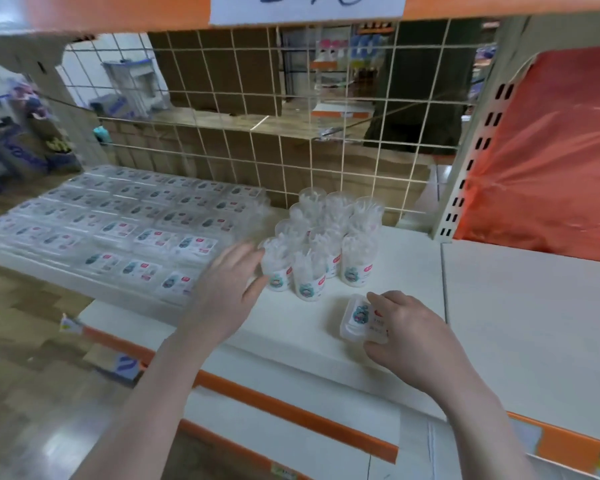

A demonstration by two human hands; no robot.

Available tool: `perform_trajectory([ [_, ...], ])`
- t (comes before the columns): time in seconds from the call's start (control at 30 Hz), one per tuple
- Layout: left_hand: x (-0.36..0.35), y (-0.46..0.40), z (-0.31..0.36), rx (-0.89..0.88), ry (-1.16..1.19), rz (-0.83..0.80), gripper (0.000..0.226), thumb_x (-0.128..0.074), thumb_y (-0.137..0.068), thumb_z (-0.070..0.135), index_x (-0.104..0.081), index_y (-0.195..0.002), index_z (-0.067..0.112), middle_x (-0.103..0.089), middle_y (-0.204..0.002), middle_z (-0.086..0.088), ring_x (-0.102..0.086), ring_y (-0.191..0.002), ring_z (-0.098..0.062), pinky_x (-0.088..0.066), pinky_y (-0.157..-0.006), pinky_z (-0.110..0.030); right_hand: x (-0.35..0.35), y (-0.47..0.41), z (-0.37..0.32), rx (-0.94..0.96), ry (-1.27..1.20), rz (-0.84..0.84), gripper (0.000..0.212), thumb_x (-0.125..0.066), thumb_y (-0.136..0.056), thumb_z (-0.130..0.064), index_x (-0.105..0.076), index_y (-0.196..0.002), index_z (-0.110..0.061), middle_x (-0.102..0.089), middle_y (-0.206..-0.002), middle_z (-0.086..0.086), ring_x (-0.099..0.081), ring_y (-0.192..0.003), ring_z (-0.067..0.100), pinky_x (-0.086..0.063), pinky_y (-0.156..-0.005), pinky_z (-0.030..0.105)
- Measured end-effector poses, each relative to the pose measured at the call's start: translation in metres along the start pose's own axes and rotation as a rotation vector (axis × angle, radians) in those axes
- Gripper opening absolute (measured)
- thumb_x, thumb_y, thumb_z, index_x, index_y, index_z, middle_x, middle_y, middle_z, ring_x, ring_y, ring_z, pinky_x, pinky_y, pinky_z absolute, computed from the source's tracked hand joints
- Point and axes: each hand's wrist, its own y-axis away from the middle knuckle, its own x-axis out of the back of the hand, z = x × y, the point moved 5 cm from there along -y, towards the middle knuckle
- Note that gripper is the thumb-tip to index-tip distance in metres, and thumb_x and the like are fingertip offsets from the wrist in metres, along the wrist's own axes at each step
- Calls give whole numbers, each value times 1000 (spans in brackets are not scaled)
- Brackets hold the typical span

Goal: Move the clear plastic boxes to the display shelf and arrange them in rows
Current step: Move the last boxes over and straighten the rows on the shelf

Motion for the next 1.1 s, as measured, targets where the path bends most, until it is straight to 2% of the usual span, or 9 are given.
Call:
perform_trajectory([
  [0.1,5,19,-16,160,-2,14,46,-40,-99,36,-45,-139,14,-36,-149,-4,-24,-141,-20,-18,-114,-34,-3,-6,-12,57,4,-25,53,-55,-81,-34,-44,-131,-20,-49,-126,-4,-44,-118,16,-39,-91,26],
  [0.23,13,42,-47,315,15,20,47,-40,-98,33,-39,-142,17,-28,-153,-2,-16,-144,-18,-13,-116,-34,-6,-13,-36,108,13,-54,55,-55,-81,-35,-43,-132,-19,-48,-127,-3,-43,-119,17,-39,-92,26],
  [0.4,30,66,-87,422,63,65,48,-41,-98,34,-39,-142,18,-29,-153,-1,-16,-144,-17,-23,-112,-39,-11,-18,-75,130,38,-52,58,-55,-81,-36,-41,-135,-21,-47,-128,-3,-43,-120,17,-39,-93,26],
  [0.57,52,92,-143,412,83,94,48,-43,-97,32,-39,-142,16,-30,-152,-3,-19,-143,-20,-18,-114,-36,-18,-25,-134,97,59,-5,58,-57,-80,-35,-44,-134,-20,-48,-130,-2,-45,-119,18,-39,-92,26],
  [0.77,93,120,-227,355,47,164,44,-52,-95,26,-50,-134,6,-42,-145,-13,-33,-137,-27,-21,-112,-32,-35,-41,-225,12,13,50,59,-57,-82,-30,-41,-137,-18,-46,-135,1,-45,-121,20,-39,-93,28],
  [0.97,121,139,-301,371,28,166,46,-48,-97,31,-47,-137,10,-39,-147,-9,-30,-139,-24,-21,-114,-34,-49,-59,-307,14,-37,66,63,-59,-82,-31,-37,-141,-20,-45,-137,-2,-42,-124,18,-34,-96,25],
  [1.1,127,133,-333,372,58,180,46,-48,-96,30,-47,-137,9,-40,-146,-10,-31,-138,-25,-23,-113,-36,-52,-80,-340,22,-41,64,63,-59,-82,-29,-38,-141,-21,-45,-137,-2,-41,-125,19,-36,-100,28],
])
